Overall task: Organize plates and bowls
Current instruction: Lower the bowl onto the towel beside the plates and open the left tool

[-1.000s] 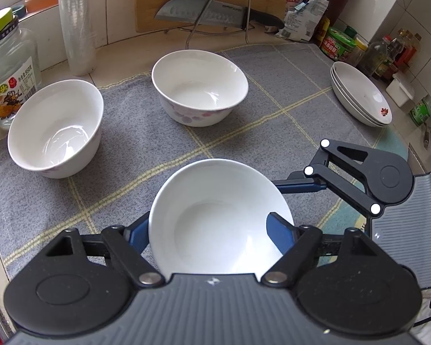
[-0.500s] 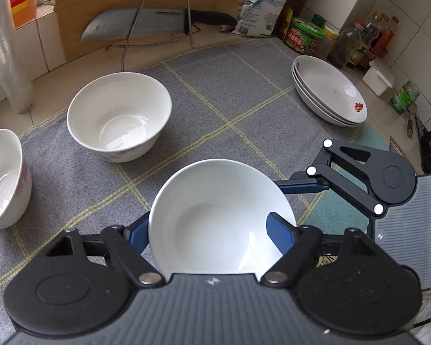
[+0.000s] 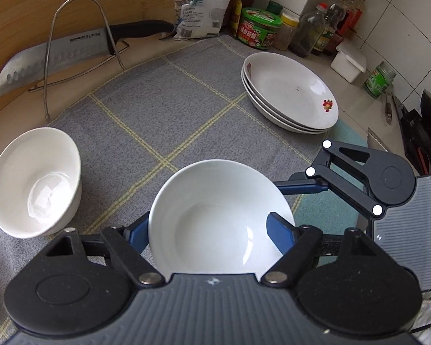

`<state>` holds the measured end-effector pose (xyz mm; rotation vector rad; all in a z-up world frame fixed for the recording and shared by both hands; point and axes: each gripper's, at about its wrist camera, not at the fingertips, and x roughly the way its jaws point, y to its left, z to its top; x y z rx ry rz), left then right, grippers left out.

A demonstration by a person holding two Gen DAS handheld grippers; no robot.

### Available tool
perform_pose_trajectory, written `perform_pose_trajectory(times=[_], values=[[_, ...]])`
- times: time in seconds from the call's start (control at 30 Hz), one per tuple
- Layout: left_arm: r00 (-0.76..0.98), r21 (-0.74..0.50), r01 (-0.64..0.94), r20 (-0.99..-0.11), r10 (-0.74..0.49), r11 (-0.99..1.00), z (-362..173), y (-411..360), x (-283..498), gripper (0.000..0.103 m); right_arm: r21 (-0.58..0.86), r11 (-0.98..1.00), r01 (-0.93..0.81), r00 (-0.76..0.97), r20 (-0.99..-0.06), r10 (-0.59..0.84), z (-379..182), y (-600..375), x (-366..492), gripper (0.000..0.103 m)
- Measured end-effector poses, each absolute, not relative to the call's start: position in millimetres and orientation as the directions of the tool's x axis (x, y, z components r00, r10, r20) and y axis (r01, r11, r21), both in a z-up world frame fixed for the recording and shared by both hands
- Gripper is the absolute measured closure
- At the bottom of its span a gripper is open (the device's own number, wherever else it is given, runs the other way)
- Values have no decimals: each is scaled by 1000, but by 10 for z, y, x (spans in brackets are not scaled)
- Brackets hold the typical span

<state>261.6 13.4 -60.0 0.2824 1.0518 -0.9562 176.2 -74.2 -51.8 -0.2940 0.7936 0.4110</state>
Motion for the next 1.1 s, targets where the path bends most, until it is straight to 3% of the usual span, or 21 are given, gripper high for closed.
perform_pose_trajectory(times=[1.0, 1.1], values=[[121, -237, 789, -845, -521, 567, -756, -216, 2788, 21, -63, 919, -390, 620, -756, 211, -686, -1019, 1894, 16], [116, -247, 786, -841, -528, 566, -782, -209, 2783, 16, -57, 918, -393, 609, -764, 213, -706, -1022, 1908, 15]])
